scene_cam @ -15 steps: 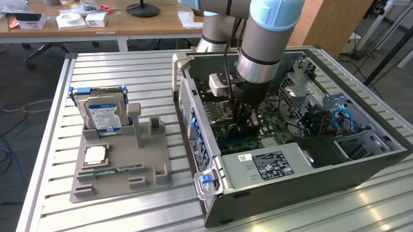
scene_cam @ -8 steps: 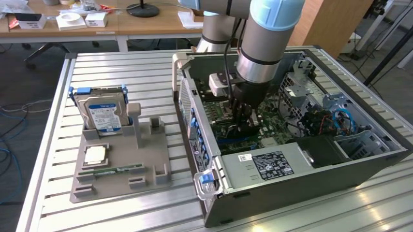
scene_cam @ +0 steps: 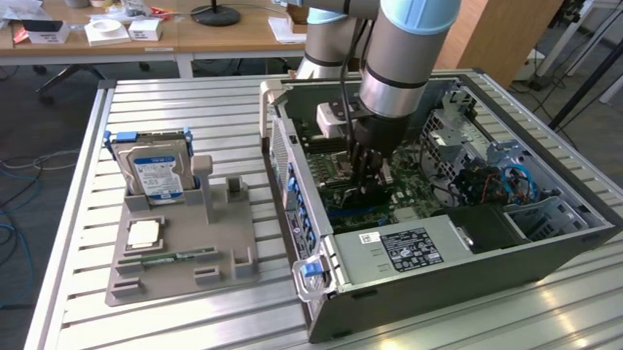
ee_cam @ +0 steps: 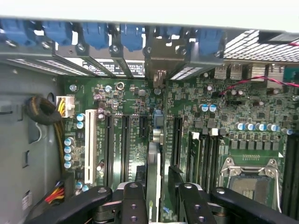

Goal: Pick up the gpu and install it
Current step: 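Insert the gpu into the slot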

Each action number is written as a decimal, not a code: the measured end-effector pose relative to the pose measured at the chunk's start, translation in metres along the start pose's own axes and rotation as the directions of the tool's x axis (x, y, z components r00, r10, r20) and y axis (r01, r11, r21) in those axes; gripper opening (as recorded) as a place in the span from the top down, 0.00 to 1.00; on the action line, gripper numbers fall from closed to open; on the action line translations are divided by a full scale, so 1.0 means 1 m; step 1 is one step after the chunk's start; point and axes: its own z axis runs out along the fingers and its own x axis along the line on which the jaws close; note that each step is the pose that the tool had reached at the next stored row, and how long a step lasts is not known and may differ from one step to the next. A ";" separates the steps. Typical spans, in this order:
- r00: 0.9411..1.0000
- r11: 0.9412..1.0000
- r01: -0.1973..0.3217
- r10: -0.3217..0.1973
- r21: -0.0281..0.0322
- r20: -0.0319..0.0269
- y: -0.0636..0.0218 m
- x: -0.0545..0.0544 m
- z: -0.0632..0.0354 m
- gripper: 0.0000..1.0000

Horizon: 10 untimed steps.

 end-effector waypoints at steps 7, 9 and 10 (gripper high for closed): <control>1.000 1.000 0.000 0.000 0.000 0.000 -0.0023 0.000 -0.0219 0.67; 1.000 1.000 0.000 0.000 0.000 0.000 -0.0030 0.000 -0.0287 0.67; 1.000 1.000 0.000 0.000 0.000 0.000 -0.0033 0.000 -0.0318 0.67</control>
